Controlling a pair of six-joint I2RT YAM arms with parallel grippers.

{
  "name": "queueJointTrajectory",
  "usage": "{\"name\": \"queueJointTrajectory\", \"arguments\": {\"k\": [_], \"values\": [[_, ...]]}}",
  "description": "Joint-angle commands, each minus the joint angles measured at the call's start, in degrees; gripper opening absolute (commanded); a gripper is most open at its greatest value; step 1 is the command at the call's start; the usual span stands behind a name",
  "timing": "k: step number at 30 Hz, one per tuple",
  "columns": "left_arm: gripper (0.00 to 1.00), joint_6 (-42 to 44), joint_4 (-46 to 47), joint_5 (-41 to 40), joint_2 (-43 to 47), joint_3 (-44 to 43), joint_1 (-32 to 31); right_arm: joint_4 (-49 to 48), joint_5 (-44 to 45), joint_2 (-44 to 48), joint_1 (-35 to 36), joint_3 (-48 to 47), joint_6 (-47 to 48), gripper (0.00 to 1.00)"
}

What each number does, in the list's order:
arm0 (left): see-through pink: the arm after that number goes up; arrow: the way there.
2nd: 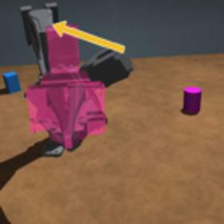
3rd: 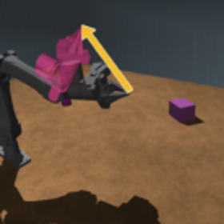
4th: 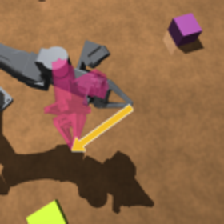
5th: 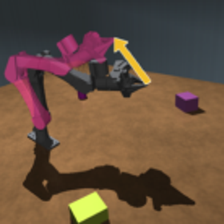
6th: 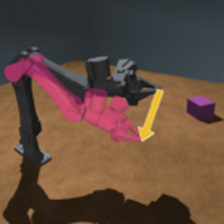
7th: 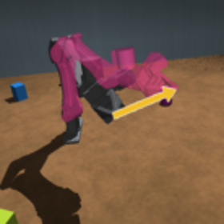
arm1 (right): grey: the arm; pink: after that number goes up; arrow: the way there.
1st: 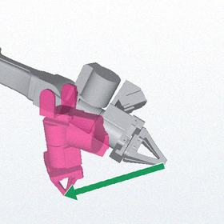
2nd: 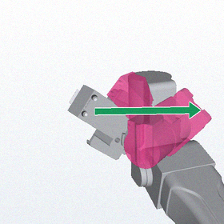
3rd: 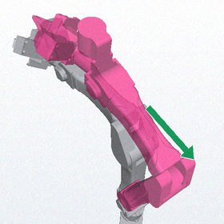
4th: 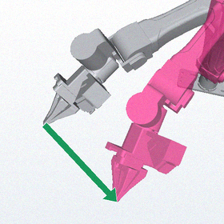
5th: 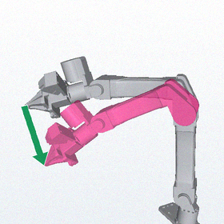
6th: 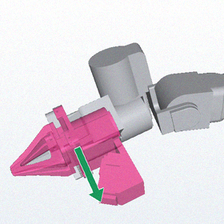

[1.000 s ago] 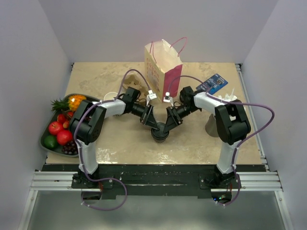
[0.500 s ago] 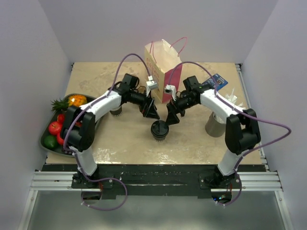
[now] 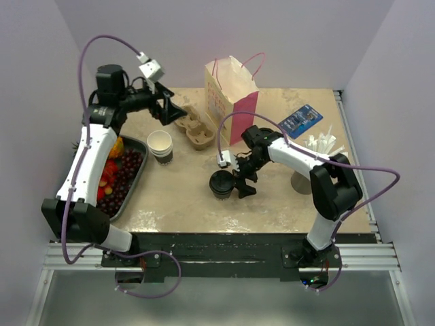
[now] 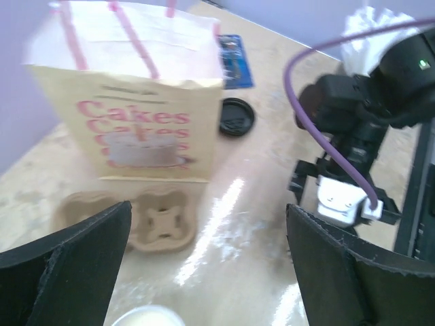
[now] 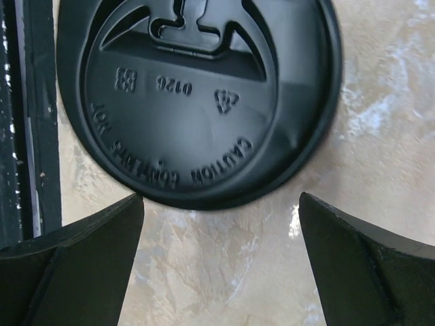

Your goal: Pack the takeout coffee

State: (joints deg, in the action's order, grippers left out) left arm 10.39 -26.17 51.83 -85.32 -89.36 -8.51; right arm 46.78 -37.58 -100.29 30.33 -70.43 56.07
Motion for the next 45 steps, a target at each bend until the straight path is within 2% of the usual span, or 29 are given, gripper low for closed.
{"name": "queueJointTrajectory", "arguments": {"k": [1, 7, 17, 23, 27, 29, 33, 36, 37, 42, 45], "values": [[1.00, -2.48, 0.51, -2.09, 3.39, -0.82, 6.74, -1.17, 0.32, -2.27, 1.31, -2.42, 3.08, 0.99], [1.00, -4.41, 2.27, -2.35, 7.26, 4.37, 12.73, -8.72, -1.70, -5.26, 6.05, -3.83, -2.28, 0.99], [1.00, -5.91, 2.18, -3.84, 9.82, 7.01, 13.87, -20.50, -3.28, -14.84, 15.81, -11.29, -11.58, 0.91], [1.00, -5.39, 2.01, -7.27, 9.65, 6.75, 14.14, -27.35, -4.25, -21.43, 19.77, -18.50, -19.76, 0.91], [1.00, -4.51, 1.74, -9.55, 8.68, 5.69, 14.14, -27.46, -2.94, -22.23, 20.56, -20.79, -20.65, 0.96], [1.00, -3.37, 1.39, -10.08, 8.07, 4.38, 14.05, -25.00, -0.57, -20.57, 20.04, -19.49, -18.99, 0.99], [1.00, -2.49, 3.05, -10.62, 5.96, 2.71, 14.05, -18.33, 0.49, -11.45, 15.21, -14.56, -14.33, 0.99], [1.00, -0.74, 4.82, -9.39, 2.46, 0.52, 13.35, -10.33, -0.64, -7.74, 8.63, -14.55, -13.80, 0.99], [1.00, 3.10, 3.16, -8.86, 0.96, -2.71, 12.22, -7.18, -1.69, -5.29, 5.65, -14.99, -14.23, 0.99], [0.92, 11.83, -5.62, -16.04, -11.07, -13.81, 4.40, -6.70, -1.62, 3.07, -0.17, -18.59, -21.78, 0.99], [0.88, 15.00, -11.67, -18.52, -18.88, -19.25, 2.02, -11.53, -0.48, 6.86, -4.21, -21.49, -31.62, 0.99]]}}
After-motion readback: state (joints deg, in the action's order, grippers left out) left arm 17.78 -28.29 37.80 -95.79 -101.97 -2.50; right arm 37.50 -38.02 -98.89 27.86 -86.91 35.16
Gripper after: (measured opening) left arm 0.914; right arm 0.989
